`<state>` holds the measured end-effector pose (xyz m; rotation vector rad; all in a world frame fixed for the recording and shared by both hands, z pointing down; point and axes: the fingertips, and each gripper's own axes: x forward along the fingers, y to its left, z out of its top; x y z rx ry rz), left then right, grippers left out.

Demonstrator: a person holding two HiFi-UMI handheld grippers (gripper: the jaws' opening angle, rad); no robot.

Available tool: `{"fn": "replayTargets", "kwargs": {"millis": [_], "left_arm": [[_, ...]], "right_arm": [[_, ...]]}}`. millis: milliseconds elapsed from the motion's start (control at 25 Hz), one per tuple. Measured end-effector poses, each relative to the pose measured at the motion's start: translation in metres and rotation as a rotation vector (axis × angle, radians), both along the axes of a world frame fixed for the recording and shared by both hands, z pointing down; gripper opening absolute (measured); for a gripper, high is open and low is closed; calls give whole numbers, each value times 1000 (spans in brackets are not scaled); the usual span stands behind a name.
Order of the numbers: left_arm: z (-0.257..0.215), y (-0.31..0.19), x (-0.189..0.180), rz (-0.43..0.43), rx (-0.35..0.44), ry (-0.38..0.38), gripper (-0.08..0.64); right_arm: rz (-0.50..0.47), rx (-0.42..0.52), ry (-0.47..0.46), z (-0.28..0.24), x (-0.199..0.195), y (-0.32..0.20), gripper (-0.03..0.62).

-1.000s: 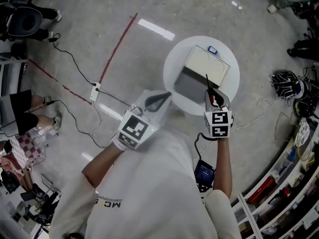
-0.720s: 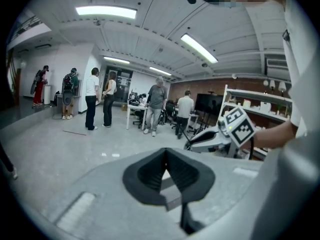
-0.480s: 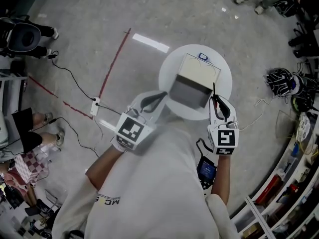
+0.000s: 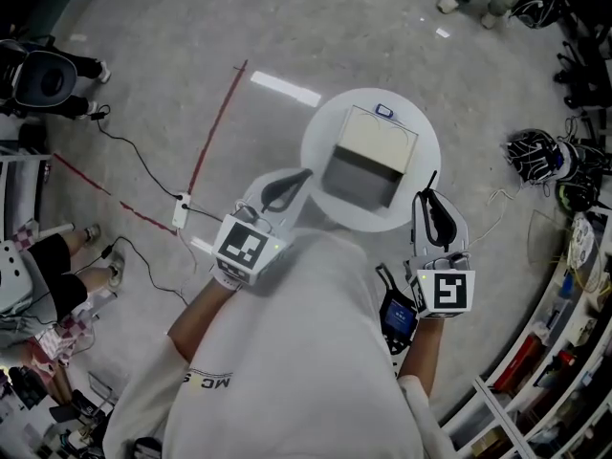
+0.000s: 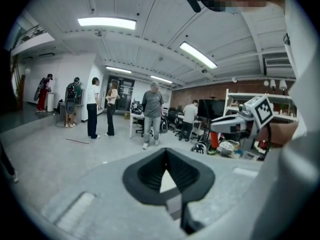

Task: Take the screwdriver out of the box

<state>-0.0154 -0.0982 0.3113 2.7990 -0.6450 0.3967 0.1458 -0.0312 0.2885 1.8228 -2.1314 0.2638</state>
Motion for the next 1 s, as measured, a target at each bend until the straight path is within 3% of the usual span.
{"fn": "replayTargets", "kwargs": {"millis": [160, 440, 1000], "left_arm": [[-8, 1, -3, -2, 11, 7, 0], [-19, 8, 3, -1, 8, 28, 0], [-13, 30, 31, 56, -35, 65, 0]], "right_arm": [[6, 68, -57, -12, 5, 8, 57], [40, 103, -71, -24, 14, 27, 57], [71, 92, -96, -11, 19, 44, 58]]}}
